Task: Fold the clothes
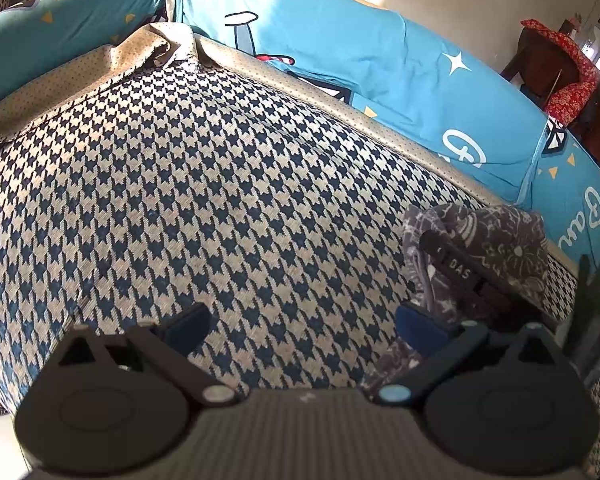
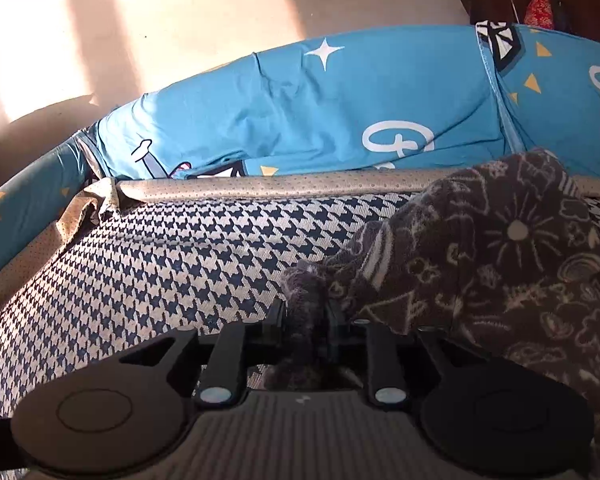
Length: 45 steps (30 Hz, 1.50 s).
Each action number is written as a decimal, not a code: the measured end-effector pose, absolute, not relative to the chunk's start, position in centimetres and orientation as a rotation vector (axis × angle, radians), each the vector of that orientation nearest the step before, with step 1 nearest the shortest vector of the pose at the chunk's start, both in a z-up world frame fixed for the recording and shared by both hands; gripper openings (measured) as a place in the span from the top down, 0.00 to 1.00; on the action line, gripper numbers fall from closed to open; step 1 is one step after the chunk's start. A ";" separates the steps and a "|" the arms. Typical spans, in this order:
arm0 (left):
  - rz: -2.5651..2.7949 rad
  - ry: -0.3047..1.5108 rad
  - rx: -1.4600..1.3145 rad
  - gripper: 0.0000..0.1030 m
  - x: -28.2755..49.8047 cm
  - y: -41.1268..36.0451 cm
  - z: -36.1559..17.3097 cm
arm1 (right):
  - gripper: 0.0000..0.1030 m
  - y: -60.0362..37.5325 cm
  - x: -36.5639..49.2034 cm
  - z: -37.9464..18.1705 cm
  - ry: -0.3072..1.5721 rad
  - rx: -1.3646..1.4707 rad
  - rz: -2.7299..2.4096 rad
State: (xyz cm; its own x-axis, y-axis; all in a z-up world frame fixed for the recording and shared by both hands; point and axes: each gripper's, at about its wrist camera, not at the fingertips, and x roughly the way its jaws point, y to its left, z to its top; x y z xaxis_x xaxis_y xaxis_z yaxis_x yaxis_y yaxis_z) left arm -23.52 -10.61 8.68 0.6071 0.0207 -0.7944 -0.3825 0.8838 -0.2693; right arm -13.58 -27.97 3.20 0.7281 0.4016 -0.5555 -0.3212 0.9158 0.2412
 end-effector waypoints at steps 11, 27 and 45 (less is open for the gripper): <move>0.256 0.898 -0.404 0.00 -23.4 -10.7 8.3 | 0.61 -32.3 -19.8 6.8 0.609 0.225 0.346; 0.244 0.908 -0.319 0.00 -23.1 -12.6 7.5 | 0.55 -36.7 -24.7 6.0 0.627 0.194 0.269; 0.251 0.932 -0.312 0.00 -22.5 -13.0 7.0 | 0.86 -33.6 -23.7 4.4 0.597 0.004 0.262</move>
